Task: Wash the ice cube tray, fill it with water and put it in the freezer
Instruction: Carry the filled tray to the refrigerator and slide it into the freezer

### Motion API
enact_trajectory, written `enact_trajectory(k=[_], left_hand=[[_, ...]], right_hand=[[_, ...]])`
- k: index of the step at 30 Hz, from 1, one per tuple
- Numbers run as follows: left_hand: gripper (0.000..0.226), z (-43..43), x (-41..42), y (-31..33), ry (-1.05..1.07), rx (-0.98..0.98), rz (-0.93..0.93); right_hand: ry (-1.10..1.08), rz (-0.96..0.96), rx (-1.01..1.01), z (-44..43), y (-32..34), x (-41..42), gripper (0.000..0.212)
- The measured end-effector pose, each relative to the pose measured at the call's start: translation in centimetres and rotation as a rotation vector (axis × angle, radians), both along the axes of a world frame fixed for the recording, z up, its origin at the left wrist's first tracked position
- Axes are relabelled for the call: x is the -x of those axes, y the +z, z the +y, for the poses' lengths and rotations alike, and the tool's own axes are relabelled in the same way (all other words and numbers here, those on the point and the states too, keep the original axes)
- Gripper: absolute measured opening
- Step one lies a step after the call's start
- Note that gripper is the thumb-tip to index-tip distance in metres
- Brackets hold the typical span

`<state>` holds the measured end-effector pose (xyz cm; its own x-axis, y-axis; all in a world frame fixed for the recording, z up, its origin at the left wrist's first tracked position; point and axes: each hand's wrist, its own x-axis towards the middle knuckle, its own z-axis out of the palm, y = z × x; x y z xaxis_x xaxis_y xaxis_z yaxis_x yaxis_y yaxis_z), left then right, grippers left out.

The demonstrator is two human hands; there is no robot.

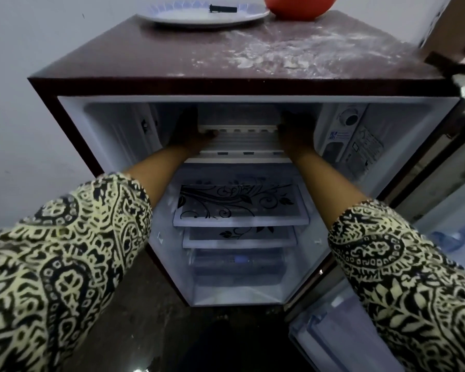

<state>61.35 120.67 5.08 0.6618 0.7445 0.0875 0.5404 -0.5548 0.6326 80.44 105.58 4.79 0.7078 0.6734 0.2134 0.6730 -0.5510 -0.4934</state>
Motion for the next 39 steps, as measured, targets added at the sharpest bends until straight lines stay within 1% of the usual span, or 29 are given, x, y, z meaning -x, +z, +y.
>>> enact_trajectory(k=[2, 4, 7, 11, 14, 15, 17, 21, 23, 26, 29, 31, 33, 35, 39], left_hand=[[0.082, -2.7, 1.1, 0.9, -0.027, -0.045, 0.012], [0.071, -6.1, 3.2, 0.9, -0.099, -0.064, 0.045], [0.054, -11.8, 7.1, -0.5, -0.172, 0.014, 0.042], [0.046, -20.2, 10.2, -1.8, -0.211, 0.138, 0.027], [0.044, -26.6, 10.8, -1.4, -0.322, 0.195, -0.029], [0.044, -28.4, 10.6, -1.1, -0.368, 0.184, -0.039], [0.044, -32.6, 9.5, 0.1, -0.504, 0.115, -0.057], [0.046, -41.1, 6.5, 3.2, -0.783, -0.084, -0.13], [0.05, -45.0, 5.2, 4.1, -0.858, -0.174, -0.117], [0.057, -49.8, 3.4, 4.6, -0.901, -0.351, -0.025], [0.059, -53.9, 2.2, 4.6, -0.903, -0.452, 0.028], [0.06, -56.2, 1.9, 4.2, -0.902, -0.458, 0.084], [0.063, -57.7, 2.4, 3.7, -0.868, -0.421, 0.099], [0.066, -58.3, 3.0, 3.5, -0.815, -0.368, 0.06], [0.064, -58.6, 4.2, 3.5, -0.739, -0.352, -0.02]], right_hand=[[0.001, 0.032, -0.056, -2.1, 0.7, 2.0, 0.043], [0.045, -0.007, -0.105, -5.2, 0.8, 4.8, 0.039], [0.106, -0.015, -0.173, -10.6, -0.1, 9.8, 0.032], [0.117, 0.044, -0.112, -19.0, -1.5, 15.4, 0.03], [0.024, 0.02, -0.121, -26.5, -0.9, 18.1, 0.026], [-0.016, 0.005, -0.135, -28.8, -0.6, 18.7, 0.023], [-0.118, -0.057, -0.151, -33.9, 0.5, 19.4, 0.021], [-0.401, -0.237, -0.177, -42.9, 3.1, 19.8, 0.02], [-0.539, -0.268, -0.096, -46.3, 3.9, 19.8, 0.027], [-0.697, -0.226, 0.117, -50.1, 4.4, 19.9, 0.043], [-0.768, -0.215, 0.263, -53.1, 4.3, 20.1, 0.05], [-0.763, -0.181, 0.333, -54.3, 4.3, 20.1, 0.052], [-0.727, -0.199, 0.388, -55.3, 4.1, 20.3, 0.052], [-0.68, -0.245, 0.404, -55.9, 4.0, 20.4, 0.049], [-0.572, -0.328, 0.465, -56.6, 4.9, 21.4, 0.042]])
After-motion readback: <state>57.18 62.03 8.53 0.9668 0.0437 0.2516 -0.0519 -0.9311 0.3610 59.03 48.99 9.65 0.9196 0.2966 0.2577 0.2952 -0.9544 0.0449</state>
